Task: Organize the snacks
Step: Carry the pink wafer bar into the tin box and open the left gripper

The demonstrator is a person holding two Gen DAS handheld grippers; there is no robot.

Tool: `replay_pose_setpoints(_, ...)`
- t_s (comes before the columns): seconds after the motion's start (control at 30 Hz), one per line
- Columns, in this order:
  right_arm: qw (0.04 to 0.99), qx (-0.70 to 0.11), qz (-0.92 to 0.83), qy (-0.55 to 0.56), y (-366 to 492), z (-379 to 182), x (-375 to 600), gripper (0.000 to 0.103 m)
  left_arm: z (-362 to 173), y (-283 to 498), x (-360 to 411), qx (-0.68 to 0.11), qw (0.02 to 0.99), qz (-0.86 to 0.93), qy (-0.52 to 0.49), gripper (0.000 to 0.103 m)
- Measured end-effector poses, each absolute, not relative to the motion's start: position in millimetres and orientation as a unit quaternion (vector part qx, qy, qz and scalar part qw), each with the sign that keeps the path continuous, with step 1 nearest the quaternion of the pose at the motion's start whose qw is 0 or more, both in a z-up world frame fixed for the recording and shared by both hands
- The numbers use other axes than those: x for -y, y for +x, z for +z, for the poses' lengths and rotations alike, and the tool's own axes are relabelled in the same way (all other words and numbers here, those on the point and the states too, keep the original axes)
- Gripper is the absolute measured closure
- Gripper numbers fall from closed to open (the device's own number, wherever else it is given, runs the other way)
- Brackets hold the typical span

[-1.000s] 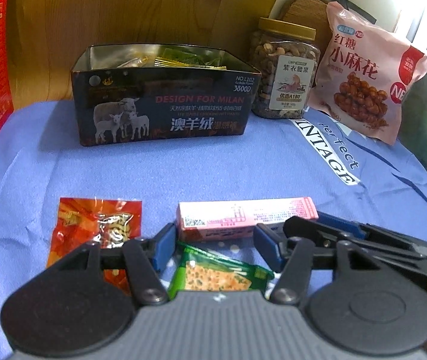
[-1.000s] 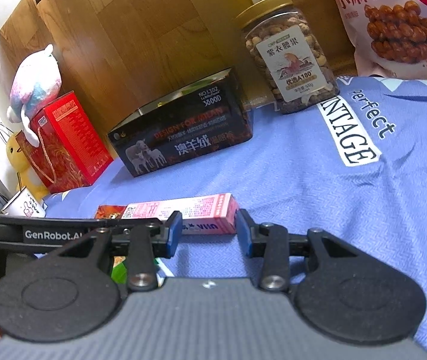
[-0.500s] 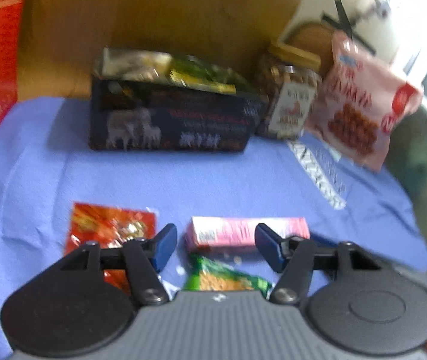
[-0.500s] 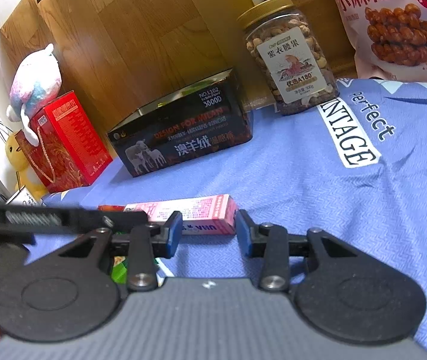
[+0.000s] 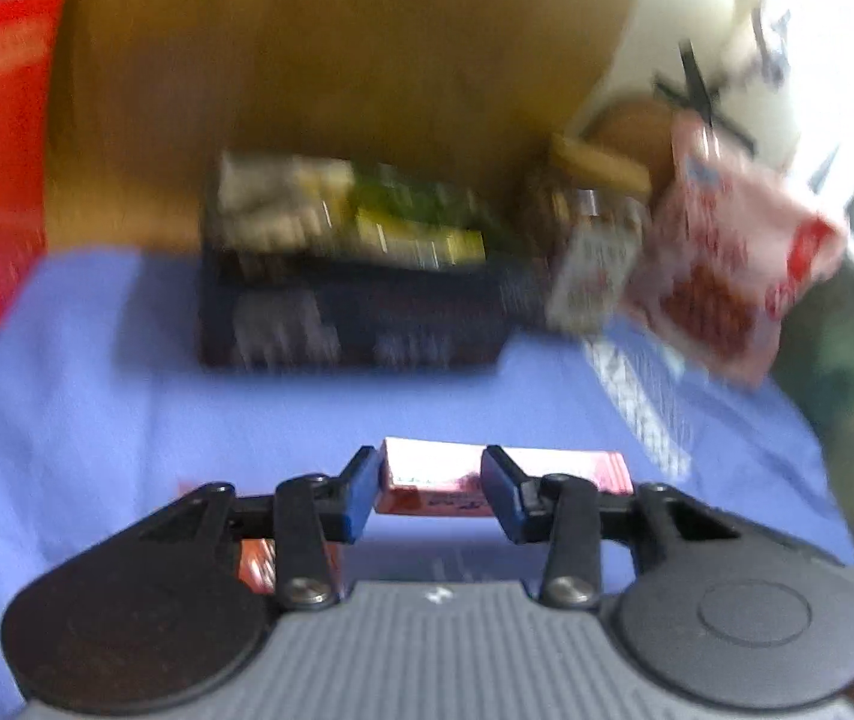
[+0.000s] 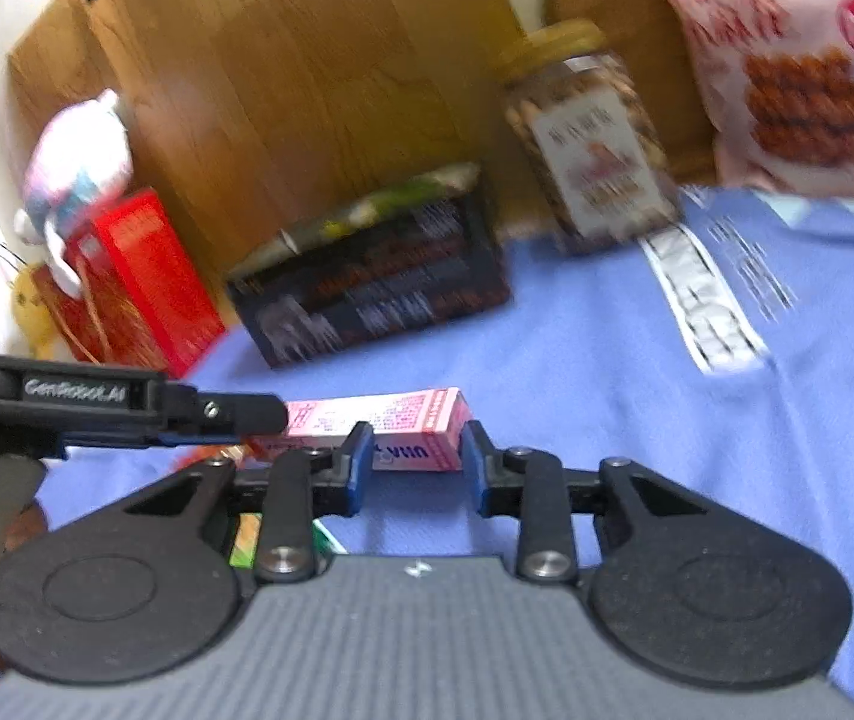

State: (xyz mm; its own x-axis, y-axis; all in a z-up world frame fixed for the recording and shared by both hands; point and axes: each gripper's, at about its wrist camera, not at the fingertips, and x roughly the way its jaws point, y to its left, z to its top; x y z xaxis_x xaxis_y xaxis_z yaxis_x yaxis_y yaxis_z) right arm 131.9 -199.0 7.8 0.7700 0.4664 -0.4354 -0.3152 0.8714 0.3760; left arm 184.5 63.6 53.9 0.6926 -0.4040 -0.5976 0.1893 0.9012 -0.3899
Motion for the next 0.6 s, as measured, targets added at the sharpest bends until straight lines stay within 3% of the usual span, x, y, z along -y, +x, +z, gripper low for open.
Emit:
replay_pose_setpoints(0.27,0.948,-0.203,0.228,0.089,214,62,159,0.07,94,255,-87,-0.309,0.926,-0.132,-0.169,0.066)
replay_pose_setpoints(0.6,0.944,-0.239,0.22,0.064,284,47,131,0.065,64,301,-90,-0.35,0.922,-0.083,-0.144,0.057)
